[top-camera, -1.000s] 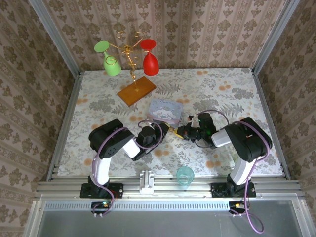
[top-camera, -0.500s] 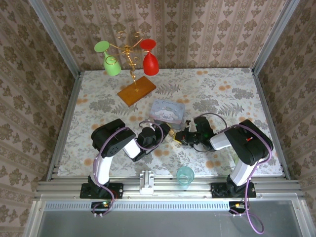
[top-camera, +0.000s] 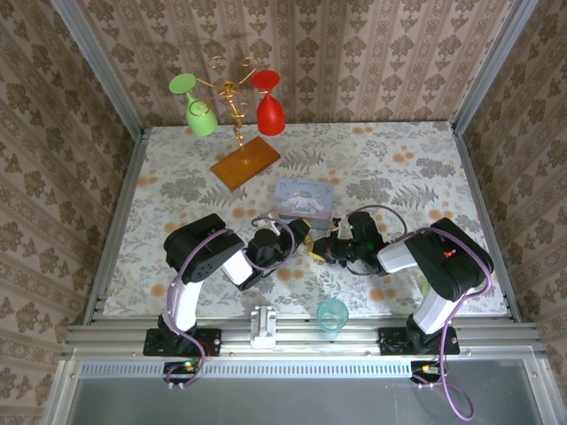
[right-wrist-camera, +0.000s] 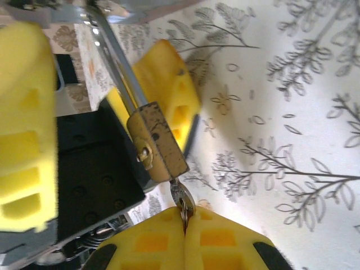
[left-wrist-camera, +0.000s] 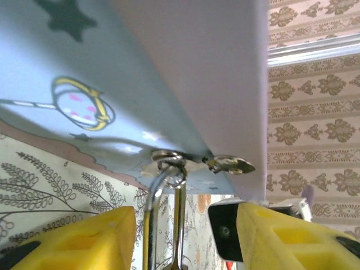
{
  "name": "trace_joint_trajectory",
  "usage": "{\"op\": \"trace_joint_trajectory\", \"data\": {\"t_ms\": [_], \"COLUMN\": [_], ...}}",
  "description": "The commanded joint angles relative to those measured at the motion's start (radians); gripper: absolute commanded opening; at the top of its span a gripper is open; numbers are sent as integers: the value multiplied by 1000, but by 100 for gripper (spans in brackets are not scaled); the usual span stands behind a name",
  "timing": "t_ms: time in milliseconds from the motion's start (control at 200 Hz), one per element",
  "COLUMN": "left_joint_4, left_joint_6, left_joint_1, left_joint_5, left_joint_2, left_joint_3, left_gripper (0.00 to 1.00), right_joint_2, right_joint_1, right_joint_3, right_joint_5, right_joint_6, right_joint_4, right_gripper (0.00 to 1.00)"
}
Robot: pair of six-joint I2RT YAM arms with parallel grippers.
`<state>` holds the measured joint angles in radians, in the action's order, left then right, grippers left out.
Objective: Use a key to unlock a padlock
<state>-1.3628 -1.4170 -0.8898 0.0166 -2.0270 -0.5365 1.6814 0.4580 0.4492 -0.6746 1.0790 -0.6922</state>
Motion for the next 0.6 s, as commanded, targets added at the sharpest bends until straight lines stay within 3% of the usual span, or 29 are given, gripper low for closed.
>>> {"op": "trace_joint_trajectory", "data": {"t_ms": [0,100,335,410,490,595], "left_joint_4": [66,66,65,65,63,65], "left_joint_6": [17,35,21,23,25,53], "left_joint_1": [-22,-27,-20,-18,-7,26], "left_joint_5": [112,124,157,148,143,138], "left_joint_2": [-11,-12,-37,-37,-29,0], "left_joint_3": [10,12,-13,-6,5,34], "left_gripper": [54,52,27,30,48,49], "right_joint_2": [-65,-98,-49,-47,-55,-69], "right_joint_1": [-22,-23,-33,-33,-33,-34], "right_joint_3": [8,59,52,58,59,52], "right_joint_5": [-37,-18,-25,-22,-13,-2], "right_joint_6": [13,-99,-116,-129,-142,-148], "right_joint_4": [-9,189,187,206,224,230], "right_gripper": [0,0,0,0,0,0]}}
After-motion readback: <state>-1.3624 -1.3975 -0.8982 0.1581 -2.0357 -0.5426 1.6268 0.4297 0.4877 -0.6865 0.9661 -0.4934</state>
